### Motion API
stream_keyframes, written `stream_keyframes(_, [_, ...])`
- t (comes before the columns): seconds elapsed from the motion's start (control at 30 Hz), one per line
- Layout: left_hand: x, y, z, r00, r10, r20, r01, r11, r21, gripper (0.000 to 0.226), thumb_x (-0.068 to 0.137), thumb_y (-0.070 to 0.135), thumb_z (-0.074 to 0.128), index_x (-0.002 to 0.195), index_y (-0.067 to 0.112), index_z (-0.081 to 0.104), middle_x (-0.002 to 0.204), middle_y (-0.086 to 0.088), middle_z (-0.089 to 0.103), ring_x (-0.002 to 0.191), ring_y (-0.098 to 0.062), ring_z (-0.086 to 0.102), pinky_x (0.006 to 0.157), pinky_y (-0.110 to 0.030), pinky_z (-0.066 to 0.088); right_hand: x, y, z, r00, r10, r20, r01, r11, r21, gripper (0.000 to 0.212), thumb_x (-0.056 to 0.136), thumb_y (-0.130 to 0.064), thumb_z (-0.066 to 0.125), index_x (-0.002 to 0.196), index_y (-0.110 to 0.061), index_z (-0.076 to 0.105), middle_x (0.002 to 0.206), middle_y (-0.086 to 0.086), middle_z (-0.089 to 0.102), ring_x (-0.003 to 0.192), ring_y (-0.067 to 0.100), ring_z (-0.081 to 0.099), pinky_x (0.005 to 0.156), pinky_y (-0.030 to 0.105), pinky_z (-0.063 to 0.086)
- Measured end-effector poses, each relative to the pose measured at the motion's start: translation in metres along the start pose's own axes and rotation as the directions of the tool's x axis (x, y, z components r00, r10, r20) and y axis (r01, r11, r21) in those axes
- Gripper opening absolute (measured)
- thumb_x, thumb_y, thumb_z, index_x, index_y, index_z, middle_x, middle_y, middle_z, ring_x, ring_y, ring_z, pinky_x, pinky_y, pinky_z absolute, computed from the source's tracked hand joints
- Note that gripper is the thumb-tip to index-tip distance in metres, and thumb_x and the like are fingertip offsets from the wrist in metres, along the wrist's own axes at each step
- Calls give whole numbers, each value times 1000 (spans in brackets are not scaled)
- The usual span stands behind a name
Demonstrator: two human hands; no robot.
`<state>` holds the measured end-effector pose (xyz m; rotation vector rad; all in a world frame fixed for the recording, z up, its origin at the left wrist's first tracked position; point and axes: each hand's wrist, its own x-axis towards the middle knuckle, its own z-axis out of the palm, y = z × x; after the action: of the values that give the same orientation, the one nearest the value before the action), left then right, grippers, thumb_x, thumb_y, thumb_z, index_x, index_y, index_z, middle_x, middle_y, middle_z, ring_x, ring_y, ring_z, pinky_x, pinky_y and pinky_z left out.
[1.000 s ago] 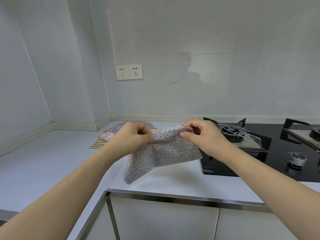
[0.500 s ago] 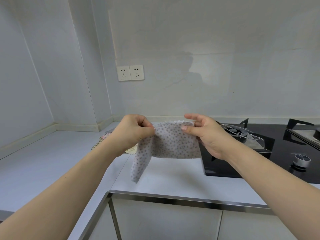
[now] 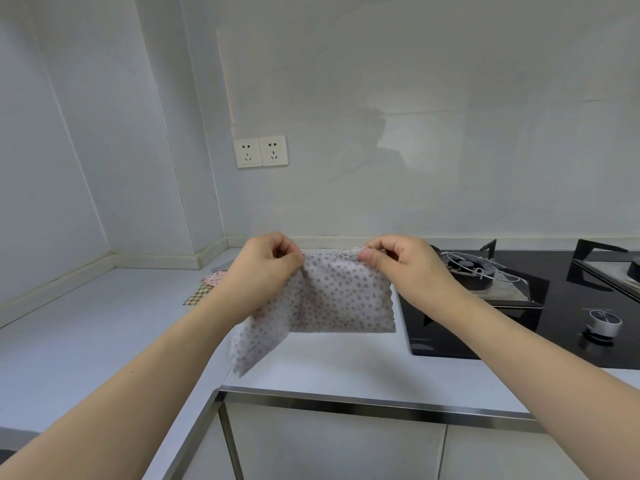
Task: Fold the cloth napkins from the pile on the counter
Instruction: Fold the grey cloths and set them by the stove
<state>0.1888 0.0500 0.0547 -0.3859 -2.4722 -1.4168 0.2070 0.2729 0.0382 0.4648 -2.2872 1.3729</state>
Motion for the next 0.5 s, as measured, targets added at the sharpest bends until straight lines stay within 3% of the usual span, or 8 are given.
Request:
stream_keyframes(0.1, [-3, -5, 5, 1000, 7, 1, -7, 1000, 29, 10, 92, 15, 58, 82, 15, 59, 70, 0, 55, 57, -13, 45, 53, -26, 38, -5, 4, 2, 998, -67, 6, 67, 994, -85, 19, 92, -32, 62, 78, -21, 69, 73, 8, 66, 61, 22, 52, 59, 32, 42])
stream_keyframes(0.17, [-5, -8, 8, 1000, 22, 14, -23, 998, 58, 12, 93, 16, 57, 82, 17, 58, 69, 2, 55, 57, -12, 45, 56, -26, 38, -7, 8, 1, 997, -69, 18, 71, 990, -124, 25, 92, -34, 62, 72, -20, 65, 58, -2, 58, 51, 8, 43, 53, 22, 35])
stream_keyframes(0.23, [-8, -11, 8, 998, 52, 41, -55, 995, 86, 12, 94, 17, 56, 83, 19, 57, 68, 6, 53, 56, -9, 45, 56, -24, 38, -9, 13, -1, 997, -75, 8, 75, 983, -168, 34, 91, -37, 62, 66, -15, 60, 48, -10, 45, 46, 5, 37, 49, 17, 30])
stream_keyframes(0.4, [-14, -25, 12, 979, 135, 154, -173, 948, 267, 9, 99, 30, 49, 92, 28, 55, 66, 10, 52, 55, -2, 45, 55, -24, 35, -10, 30, -2, 997, -47, 59, 59, 976, -211, 61, 85, -55, 56, 64, 2, 52, 53, 1, 42, 50, 9, 35, 50, 23, 28])
stream_keyframes(0.5, [-13, -36, 17, 963, 138, 232, -221, 897, 384, 25, 101, 43, 41, 89, 24, 54, 69, 4, 56, 61, -8, 50, 58, -30, 37, -7, 44, -2, 990, 56, 133, -24, 973, -229, 58, 90, -48, 58, 68, 5, 52, 56, 4, 47, 51, 11, 45, 53, 27, 35])
